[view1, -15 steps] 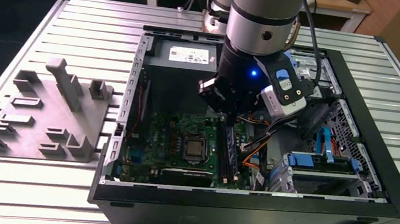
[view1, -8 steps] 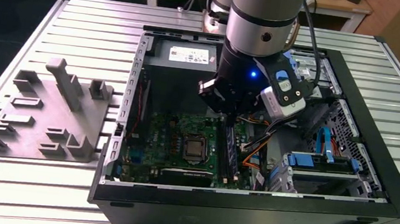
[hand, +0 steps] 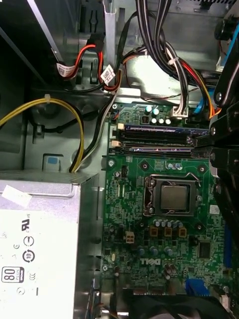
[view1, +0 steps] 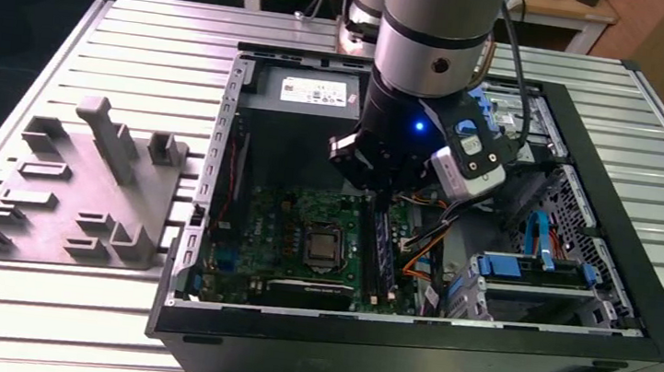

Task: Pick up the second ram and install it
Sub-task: 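Insert the second ram into the second slot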

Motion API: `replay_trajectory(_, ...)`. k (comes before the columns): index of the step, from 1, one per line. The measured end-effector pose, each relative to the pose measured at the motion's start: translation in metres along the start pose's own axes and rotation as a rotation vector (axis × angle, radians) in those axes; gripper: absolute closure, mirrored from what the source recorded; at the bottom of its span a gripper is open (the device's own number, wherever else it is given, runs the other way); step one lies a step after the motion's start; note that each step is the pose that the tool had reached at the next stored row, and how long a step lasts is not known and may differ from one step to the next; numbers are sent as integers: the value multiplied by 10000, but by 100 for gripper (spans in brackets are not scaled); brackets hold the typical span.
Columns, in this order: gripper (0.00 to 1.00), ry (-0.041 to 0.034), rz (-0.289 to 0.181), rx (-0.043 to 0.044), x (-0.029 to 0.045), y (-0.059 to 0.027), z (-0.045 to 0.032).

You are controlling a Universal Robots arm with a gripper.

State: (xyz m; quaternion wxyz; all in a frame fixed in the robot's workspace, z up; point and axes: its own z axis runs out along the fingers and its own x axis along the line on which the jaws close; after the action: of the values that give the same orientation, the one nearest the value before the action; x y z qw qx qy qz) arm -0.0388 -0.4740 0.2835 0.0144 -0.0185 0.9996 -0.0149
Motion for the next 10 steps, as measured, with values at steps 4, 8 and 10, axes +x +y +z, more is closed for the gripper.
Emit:
replay_trajectory(4, 88, -1, 0, 0, 1, 1, 45)
replay_trajectory(8, 88, -2, 0, -1, 3, 4, 119)
replay_trajectory(10, 88, -2, 0, -1, 4, 4, 143)
